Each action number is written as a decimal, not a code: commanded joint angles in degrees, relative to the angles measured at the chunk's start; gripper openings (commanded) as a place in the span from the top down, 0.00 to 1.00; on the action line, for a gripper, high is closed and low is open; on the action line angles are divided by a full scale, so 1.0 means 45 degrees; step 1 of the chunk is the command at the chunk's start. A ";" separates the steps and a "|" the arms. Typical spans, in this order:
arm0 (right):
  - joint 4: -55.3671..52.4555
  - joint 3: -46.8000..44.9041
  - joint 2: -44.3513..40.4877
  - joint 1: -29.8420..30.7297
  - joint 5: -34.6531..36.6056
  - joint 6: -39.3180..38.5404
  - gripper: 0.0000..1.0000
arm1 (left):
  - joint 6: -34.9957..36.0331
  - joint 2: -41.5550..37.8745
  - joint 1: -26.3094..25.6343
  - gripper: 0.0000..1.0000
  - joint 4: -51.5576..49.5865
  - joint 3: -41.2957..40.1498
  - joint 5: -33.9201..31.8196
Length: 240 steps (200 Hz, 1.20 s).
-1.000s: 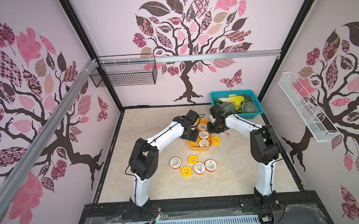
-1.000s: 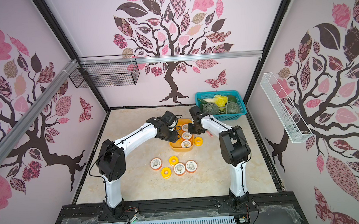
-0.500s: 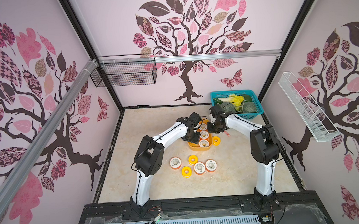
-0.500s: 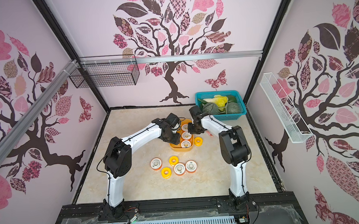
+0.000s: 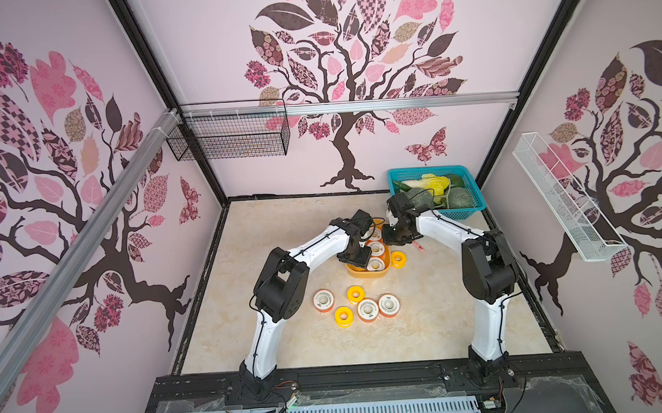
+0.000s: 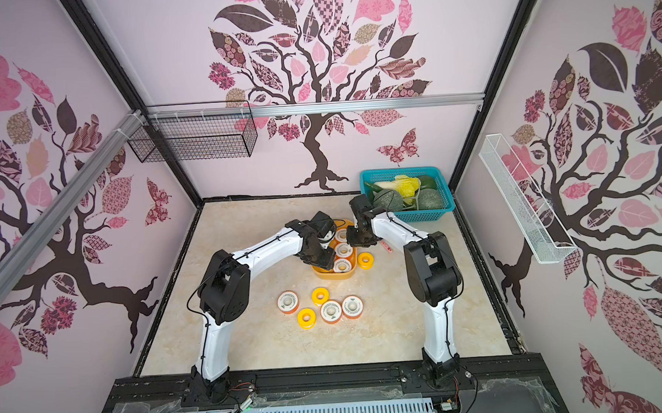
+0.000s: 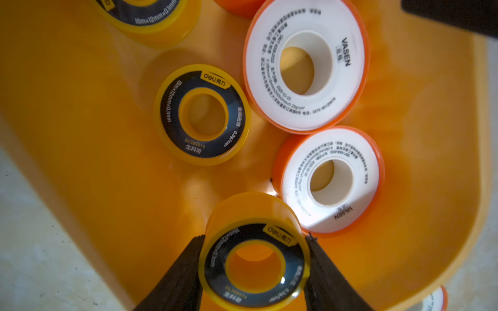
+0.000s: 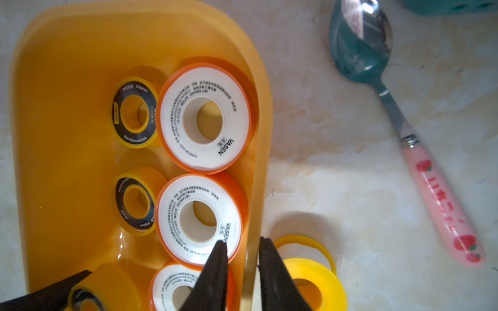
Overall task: Put the sealing tape into the storage box
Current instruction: Place the sealing tape in the storage box.
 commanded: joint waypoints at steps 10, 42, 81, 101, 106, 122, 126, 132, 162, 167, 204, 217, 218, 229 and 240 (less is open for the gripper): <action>0.0045 0.0084 -0.0495 -0.0077 -0.0081 0.0094 0.74 | 0.0170 0.0321 -0.0034 0.43 -0.0238 0.0266 -0.0256; 0.0031 0.0103 -0.0498 -0.0076 -0.0049 0.0048 0.75 | 0.0143 0.0376 -0.0043 0.43 -0.0282 0.0306 -0.0563; 0.0031 0.0110 -0.0466 -0.0087 -0.0063 0.0043 0.75 | 0.0121 0.0342 -0.0063 0.42 -0.0298 0.0318 -0.0805; 0.0011 0.0122 -0.0459 -0.0079 -0.0073 0.0039 0.74 | 0.0097 0.0286 -0.0074 0.41 -0.0296 0.0312 -0.0913; 0.0010 0.0122 -0.0460 -0.0088 -0.0071 0.0034 0.74 | 0.0104 0.0293 -0.0064 0.41 -0.0291 0.0313 -0.0934; 0.0014 0.0103 -0.0459 -0.0091 -0.0068 0.0043 0.74 | 0.0084 0.0286 -0.0062 0.41 -0.0295 0.0315 -0.1021; 0.0018 0.0108 -0.0458 -0.0103 -0.0078 0.0035 0.75 | 0.0085 0.0277 -0.0062 0.41 -0.0296 0.0307 -0.1025; 0.0018 0.0120 -0.0461 -0.0108 -0.0092 0.0043 0.74 | 0.0082 0.0277 -0.0072 0.40 -0.0282 0.0321 -0.1019; 0.0011 0.0122 -0.0468 -0.0097 -0.0085 0.0025 0.75 | 0.0065 0.0227 -0.0068 0.39 -0.0253 0.0334 -0.1040; 0.0012 0.0119 -0.0454 -0.0099 -0.0088 0.0037 0.74 | 0.0060 0.0220 -0.0067 0.39 -0.0256 0.0341 -0.1048; 0.0011 0.0113 -0.0458 -0.0090 -0.0102 0.0024 0.75 | 0.0080 0.0202 -0.0065 0.38 -0.0316 0.0353 -0.1160; 0.0018 0.0091 -0.0476 -0.0090 -0.0102 0.0012 0.75 | 0.0089 0.0181 -0.0075 0.37 -0.0314 0.0360 -0.1158; 0.0018 0.0097 -0.0467 -0.0099 -0.0102 0.0008 0.75 | 0.0087 0.0173 -0.0068 0.37 -0.0316 0.0362 -0.1154; 0.0018 0.0090 -0.0462 -0.0101 -0.0102 0.0019 0.74 | 0.0099 0.0131 -0.0064 0.36 -0.0316 0.0349 -0.1172; 0.0018 0.0096 -0.0474 -0.0090 -0.0106 0.0018 0.75 | 0.0092 0.0113 -0.0073 0.36 -0.0278 0.0352 -0.1172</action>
